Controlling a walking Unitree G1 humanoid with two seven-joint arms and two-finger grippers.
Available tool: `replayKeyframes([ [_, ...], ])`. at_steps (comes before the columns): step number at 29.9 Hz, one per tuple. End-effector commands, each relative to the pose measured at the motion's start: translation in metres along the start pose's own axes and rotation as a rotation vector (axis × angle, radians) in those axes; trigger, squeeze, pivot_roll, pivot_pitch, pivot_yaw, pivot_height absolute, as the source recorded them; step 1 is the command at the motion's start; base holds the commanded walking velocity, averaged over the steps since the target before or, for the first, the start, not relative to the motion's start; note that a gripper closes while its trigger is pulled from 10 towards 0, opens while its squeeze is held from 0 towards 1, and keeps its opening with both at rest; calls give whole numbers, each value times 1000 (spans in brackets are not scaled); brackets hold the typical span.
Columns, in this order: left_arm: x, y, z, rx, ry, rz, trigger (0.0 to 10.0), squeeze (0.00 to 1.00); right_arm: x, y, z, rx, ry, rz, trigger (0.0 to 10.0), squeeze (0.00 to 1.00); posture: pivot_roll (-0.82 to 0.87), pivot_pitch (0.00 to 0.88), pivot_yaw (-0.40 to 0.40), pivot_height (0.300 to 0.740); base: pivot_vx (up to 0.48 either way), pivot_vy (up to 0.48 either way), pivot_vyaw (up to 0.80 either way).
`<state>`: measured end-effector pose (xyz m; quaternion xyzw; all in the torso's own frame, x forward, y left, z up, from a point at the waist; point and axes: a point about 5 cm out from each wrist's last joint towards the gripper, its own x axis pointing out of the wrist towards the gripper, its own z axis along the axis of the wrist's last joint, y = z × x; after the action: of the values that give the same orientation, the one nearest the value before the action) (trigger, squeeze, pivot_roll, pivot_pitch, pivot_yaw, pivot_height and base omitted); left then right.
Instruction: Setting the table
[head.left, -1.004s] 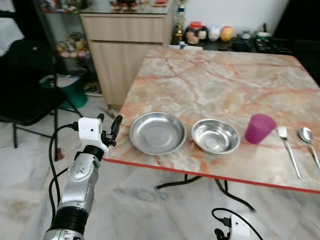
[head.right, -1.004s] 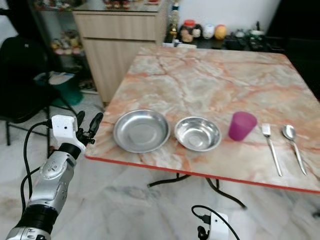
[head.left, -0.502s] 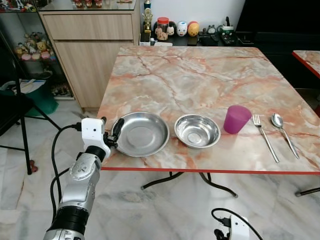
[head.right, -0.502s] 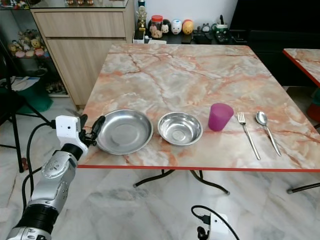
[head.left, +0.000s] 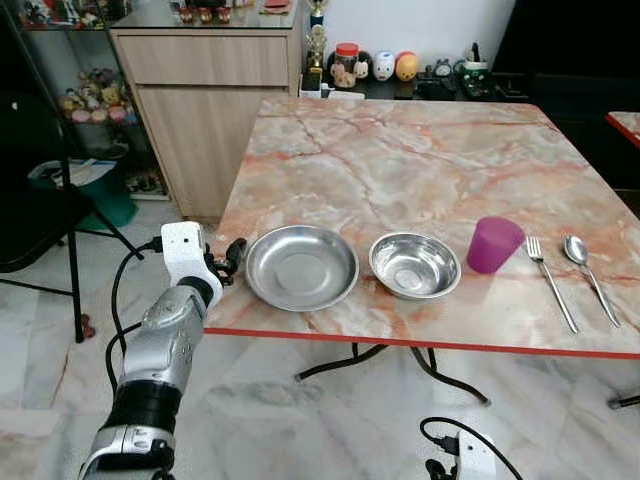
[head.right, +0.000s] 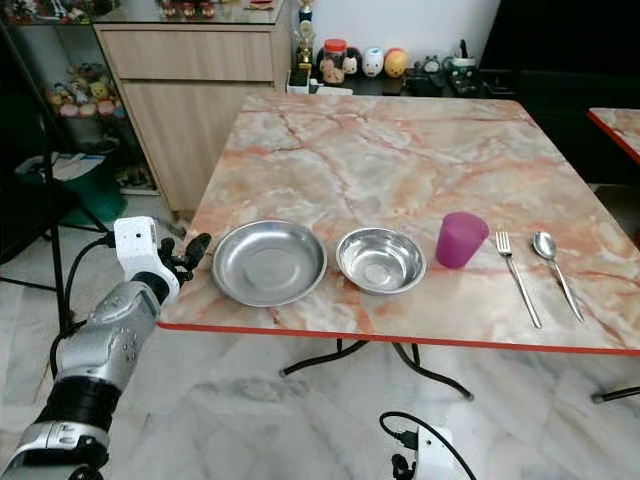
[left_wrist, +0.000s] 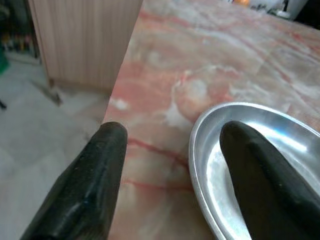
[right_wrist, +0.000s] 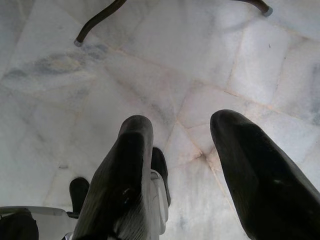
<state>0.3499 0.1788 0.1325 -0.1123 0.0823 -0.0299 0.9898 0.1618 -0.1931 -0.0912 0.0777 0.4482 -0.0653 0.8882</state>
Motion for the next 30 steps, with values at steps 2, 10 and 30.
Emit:
replayKeyframes([
  [2, 2, -4, 0, -83, 47, 8, 10000, 0, -1, -2, -5, -7, 24, -2, 10000, 0, 50, 0, -12, 740, 0, 0, 0],
  [10, 6, -8, -10, -53, 73, -3, 10000, 0, -1, -1, -6, -11, 29, -5, 10000, 0, 45, 0, -7, 740, 0, 0, 0],
  [30, 9, 1, -25, -20, -2, 64, 10000, 0, -2, -5, -7, -14, 28, -18, 10000, 0, 39, 0, -14, 740, 0, 0, 0],
])
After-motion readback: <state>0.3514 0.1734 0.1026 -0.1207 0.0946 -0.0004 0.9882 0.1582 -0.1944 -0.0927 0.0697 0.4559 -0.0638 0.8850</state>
